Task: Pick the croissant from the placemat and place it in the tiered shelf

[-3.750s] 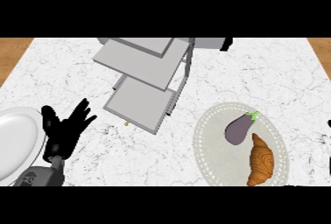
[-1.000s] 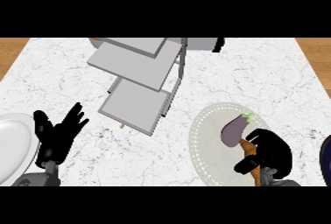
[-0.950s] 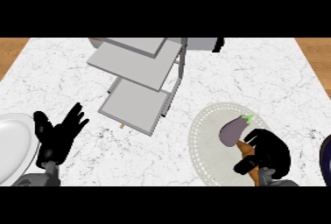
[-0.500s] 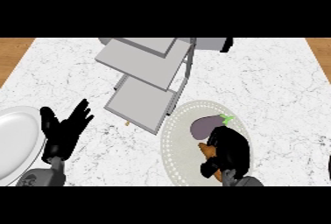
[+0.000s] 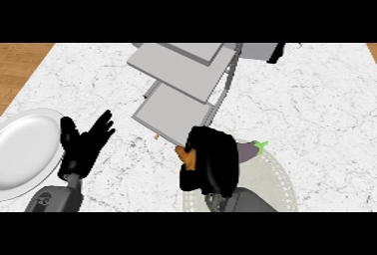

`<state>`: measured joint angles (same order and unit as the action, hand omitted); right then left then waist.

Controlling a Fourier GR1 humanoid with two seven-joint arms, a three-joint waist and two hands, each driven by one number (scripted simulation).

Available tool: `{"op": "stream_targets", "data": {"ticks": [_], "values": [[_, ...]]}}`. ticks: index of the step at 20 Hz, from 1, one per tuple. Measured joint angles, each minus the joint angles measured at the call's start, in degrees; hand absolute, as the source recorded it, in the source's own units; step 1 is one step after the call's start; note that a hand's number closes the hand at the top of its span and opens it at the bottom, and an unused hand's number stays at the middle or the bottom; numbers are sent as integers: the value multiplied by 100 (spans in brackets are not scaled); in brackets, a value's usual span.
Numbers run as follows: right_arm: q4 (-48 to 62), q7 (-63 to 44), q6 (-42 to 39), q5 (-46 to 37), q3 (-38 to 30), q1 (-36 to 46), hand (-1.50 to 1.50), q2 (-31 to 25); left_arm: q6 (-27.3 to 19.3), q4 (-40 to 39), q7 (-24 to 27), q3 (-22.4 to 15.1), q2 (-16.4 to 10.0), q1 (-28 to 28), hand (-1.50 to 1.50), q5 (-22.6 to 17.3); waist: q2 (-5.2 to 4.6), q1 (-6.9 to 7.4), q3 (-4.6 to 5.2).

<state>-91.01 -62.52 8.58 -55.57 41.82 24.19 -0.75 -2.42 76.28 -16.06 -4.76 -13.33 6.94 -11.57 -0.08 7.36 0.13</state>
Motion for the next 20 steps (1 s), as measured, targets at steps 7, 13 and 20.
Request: {"op": "stream_targets", "data": {"ticks": [7, 13, 20], "values": [[-26, -395, 164, -495, -16, 1290, 150, -1, -57, -43, -114, -31, 31, 7, 0, 41, 99, -55, 17], [75, -704, 73, -716, -349, 2313, 150, -11, -42, -71, -151, -15, -16, -13, 0, 55, 138, -112, 28], [449, -848, -131, -722, -1076, 3467, 150, -12, -55, -82, -149, 62, -50, -39, 0, 37, 136, -187, 22]]}}
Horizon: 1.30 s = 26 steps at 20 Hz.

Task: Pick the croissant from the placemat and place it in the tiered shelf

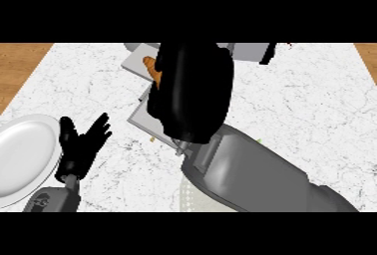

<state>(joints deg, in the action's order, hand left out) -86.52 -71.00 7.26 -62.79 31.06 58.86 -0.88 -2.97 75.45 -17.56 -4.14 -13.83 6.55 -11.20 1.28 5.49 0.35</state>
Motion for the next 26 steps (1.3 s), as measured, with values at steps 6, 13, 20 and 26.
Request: {"op": "stream_targets", "data": {"ticks": [6, 13, 20, 26], "values": [[618, -18, -189, 15, -744, 1032, 150, 9, -2, -5, 38, 59, -32, -9, 0, 1, -27, -55, -5], [1618, -18, -467, 338, -1398, 2183, 150, 18, 13, 40, 77, 93, -27, -30, 0, -11, -72, -79, -14], [2669, 20, -517, 858, -1533, 2953, 150, 22, 39, 78, 169, 170, -35, -79, 0, -39, -117, -132, -21], [3527, 162, -397, 1084, -1500, 3295, 150, 23, -21, 90, 200, 192, 5, -62, 0, 13, -144, -190, -36]]}}
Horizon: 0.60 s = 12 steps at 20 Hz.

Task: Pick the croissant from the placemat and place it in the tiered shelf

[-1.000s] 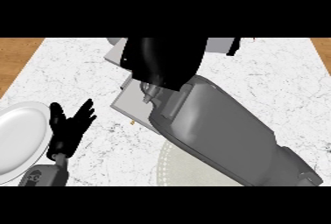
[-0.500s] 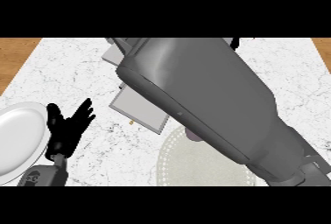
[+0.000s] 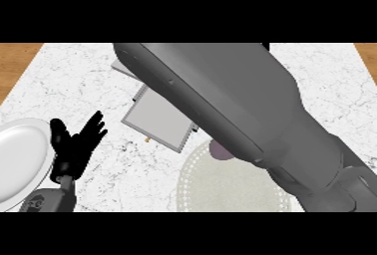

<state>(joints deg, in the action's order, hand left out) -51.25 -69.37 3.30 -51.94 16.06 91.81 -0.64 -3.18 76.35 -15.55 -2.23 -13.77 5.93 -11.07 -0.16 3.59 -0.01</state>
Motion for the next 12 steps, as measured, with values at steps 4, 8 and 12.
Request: {"op": "stream_targets", "data": {"ticks": [4, 8, 12], "values": [[458, 130, 175, 33, -18, 37, 150, 2, 34, 10, 25, 55, -17, -46, 0, -30, -6, -41, 3], [808, 238, 391, 74, 13, 83, 150, 2, 1, 103, -9, 43, 22, -108, 0, -15, -4, -59, 4], [1092, 421, 675, 100, -24, 126, 150, 10, 104, 104, 12, 112, -42, -146, 0, -65, -9, -91, 4]]}}
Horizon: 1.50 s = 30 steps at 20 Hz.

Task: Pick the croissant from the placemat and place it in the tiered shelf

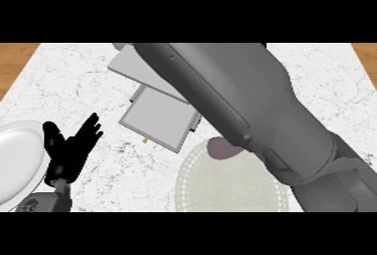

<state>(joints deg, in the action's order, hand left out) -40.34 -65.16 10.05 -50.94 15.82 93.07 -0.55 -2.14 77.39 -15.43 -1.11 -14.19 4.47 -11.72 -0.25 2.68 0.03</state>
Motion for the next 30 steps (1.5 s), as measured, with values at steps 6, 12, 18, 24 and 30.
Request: {"op": "stream_targets", "data": {"ticks": [6, 12, 18, 24, 30], "values": [[359, 111, 260, 278, 99, 207, 150, 8, -90, -46, -37, -13, 87, 64, 0, 90, 0, -3, -12], [555, 102, 388, 404, 107, 338, -150, 5, -36, -13, 54, 40, 73, -31, 0, 86, 15, -54, -10], [478, 138, 1071, 165, -329, 321, -150, -7, -47, 23, 21, 131, 37, -84, 0, 52, 24, -120, -12], [133, 258, 1952, 117, -769, 204, -150, -1, -36, 31, 7, 139, 36, -99, 0, 60, 31, -140, -13], [-32, 325, 2831, -268, -1258, 219, -150, -21, -64, 101, 72, 133, 72, -208, 0, 90, 57, -188, -11]]}}
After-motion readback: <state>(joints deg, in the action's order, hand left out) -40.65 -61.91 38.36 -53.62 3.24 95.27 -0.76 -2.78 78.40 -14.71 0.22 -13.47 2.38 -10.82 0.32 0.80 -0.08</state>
